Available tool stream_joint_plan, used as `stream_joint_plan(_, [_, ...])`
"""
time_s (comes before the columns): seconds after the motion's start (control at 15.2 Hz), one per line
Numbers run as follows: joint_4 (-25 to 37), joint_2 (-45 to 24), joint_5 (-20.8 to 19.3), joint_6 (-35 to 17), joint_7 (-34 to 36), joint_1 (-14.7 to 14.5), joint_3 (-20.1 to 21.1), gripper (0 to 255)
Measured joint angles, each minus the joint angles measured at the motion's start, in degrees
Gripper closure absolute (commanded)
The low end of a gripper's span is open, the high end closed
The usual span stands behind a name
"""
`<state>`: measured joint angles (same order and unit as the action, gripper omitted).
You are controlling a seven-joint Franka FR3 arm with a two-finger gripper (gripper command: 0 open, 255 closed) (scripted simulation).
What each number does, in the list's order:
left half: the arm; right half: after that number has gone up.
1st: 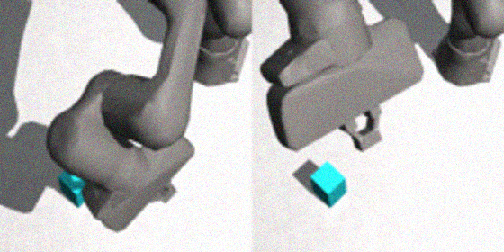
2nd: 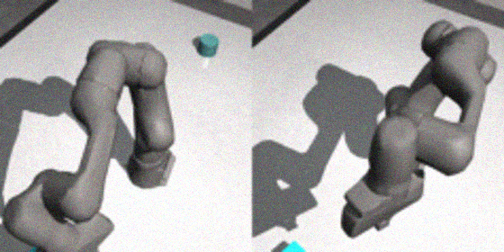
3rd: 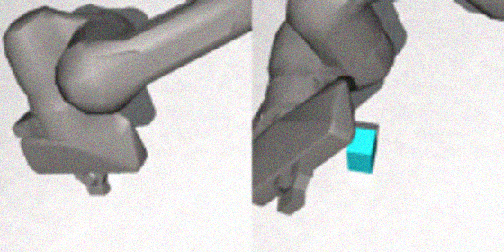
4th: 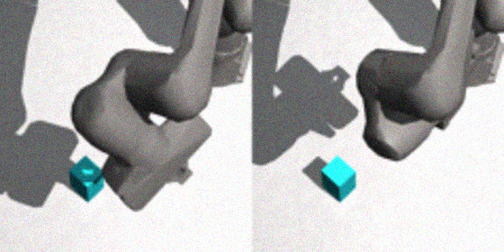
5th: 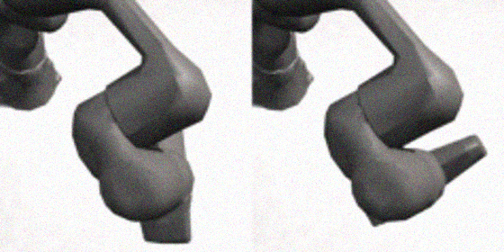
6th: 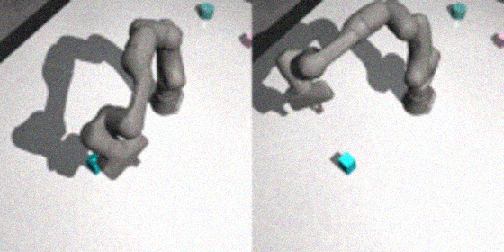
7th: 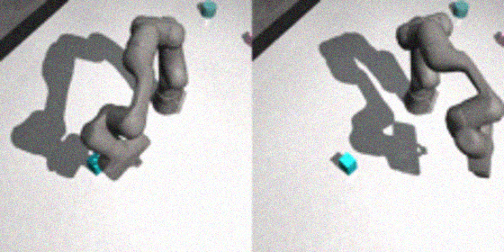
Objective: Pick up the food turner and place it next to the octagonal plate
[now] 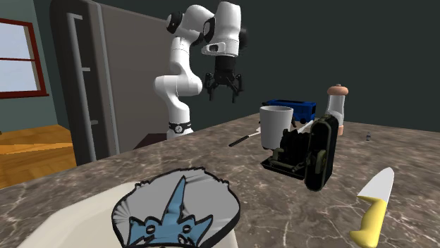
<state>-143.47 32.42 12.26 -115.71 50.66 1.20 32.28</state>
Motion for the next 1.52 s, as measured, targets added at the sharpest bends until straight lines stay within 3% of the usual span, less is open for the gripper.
stream_joint_plan(0.26, [3.0,-7.5,0.0,-4.9,10.6,2.4,7.0,0])
stream_joint_plan(0.66, [9.7,-22.1,-7.4,-11.5,28.7,8.2,17.4,0])
stream_joint_plan(1.12, [8.5,-29.1,-13.8,-17.5,35.0,9.9,19.7,0])
stream_joint_plan(1.52, [8.2,-30.0,-14.9,-18.4,35.8,10.0,19.9,0])
